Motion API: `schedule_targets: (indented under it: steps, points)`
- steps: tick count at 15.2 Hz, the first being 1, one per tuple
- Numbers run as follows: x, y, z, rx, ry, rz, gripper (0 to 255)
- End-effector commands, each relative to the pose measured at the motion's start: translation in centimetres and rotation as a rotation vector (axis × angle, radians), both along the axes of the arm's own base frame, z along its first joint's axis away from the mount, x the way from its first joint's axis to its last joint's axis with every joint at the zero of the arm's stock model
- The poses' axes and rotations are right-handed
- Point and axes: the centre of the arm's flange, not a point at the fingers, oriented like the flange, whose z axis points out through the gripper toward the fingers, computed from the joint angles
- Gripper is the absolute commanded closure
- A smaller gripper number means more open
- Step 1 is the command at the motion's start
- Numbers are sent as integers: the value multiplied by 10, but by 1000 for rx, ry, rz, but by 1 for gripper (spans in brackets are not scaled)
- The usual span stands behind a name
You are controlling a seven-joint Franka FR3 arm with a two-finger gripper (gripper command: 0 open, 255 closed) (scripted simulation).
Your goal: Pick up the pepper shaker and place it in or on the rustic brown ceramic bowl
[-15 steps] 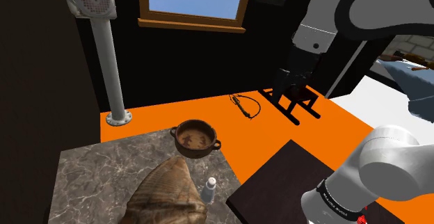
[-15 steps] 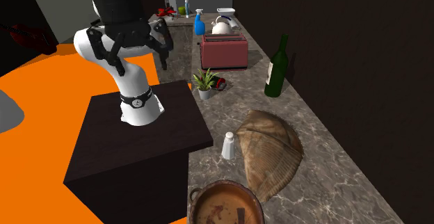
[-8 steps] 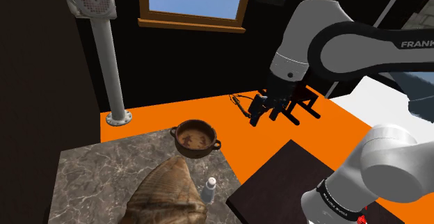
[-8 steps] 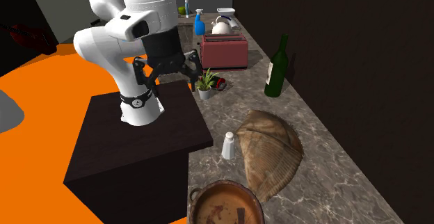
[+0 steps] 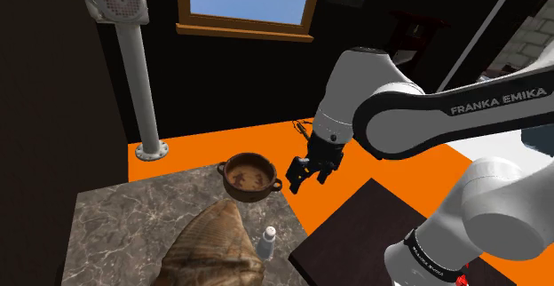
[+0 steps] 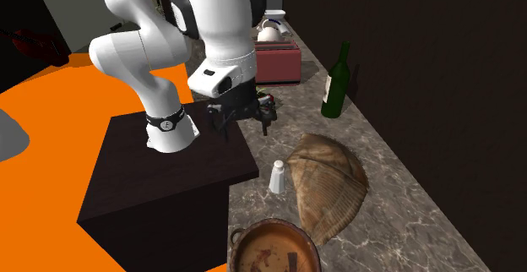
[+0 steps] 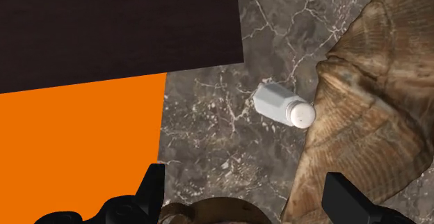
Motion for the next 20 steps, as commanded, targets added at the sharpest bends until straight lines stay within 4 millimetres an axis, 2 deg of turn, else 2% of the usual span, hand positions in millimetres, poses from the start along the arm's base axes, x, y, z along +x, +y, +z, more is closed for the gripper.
schedule_targets:
  steps: [1,9,16,20]
  points:
    - [0,18,-19,4,-3,-3,0]
    - [7,83,-98,12,-6,-11,0]
    - [6,87,-134,12,-6,-11,0]
    - [6,87,-137,12,-6,-11,0]
